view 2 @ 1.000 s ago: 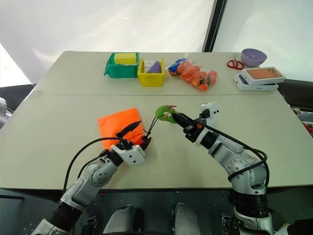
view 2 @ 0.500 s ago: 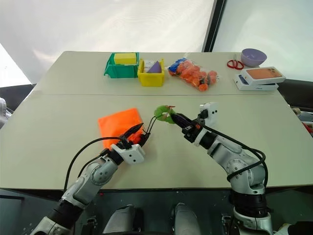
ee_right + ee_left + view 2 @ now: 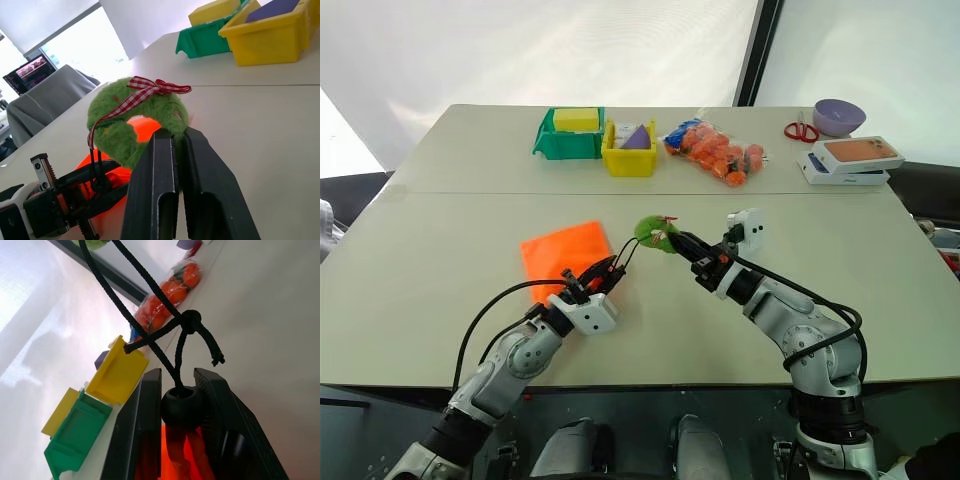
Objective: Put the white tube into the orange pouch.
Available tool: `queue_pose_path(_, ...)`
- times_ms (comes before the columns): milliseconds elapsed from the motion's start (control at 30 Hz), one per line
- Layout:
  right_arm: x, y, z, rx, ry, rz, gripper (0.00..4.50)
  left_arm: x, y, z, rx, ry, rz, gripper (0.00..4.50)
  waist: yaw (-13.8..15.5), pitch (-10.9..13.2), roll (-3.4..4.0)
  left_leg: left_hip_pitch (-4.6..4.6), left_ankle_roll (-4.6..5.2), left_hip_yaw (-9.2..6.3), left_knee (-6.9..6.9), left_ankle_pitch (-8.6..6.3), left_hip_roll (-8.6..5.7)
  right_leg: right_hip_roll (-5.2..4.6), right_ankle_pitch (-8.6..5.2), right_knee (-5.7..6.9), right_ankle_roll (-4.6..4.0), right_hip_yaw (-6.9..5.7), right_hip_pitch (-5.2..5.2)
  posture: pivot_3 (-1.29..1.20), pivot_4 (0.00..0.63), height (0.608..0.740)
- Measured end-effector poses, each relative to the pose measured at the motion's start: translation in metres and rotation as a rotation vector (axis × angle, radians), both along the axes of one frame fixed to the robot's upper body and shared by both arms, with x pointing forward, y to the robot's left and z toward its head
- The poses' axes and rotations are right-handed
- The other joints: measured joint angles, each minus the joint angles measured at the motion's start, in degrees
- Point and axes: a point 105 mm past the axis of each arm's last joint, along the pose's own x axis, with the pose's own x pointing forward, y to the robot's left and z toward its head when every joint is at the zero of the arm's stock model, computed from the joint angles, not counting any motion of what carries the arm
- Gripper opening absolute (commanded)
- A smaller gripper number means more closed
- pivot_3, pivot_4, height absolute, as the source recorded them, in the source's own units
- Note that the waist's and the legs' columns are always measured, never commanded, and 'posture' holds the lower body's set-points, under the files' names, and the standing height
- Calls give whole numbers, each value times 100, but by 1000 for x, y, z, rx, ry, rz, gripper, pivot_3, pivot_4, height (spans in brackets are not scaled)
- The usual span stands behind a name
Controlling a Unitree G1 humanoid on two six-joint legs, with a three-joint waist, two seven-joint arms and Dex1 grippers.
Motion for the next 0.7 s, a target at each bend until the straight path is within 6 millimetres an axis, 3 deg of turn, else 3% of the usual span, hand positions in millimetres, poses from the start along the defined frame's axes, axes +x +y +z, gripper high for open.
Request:
queue_pose_path(467, 1, 1, 1, -6, -8, 0, 0, 2, 2, 2, -17, 1, 9, 298, 0, 0, 0, 0, 0, 0, 0, 0, 0, 0, 0, -1, 0, 0, -1, 0, 150, 740)
queue_pose_path(700, 9, -11, 0, -33, -22, -82, 0, 3, 24, -7, -63, 111, 54, 298, -11, 0, 1, 0, 0, 0, -2, 0, 1, 0, -2, -1, -3, 0, -3, 0, 150, 740)
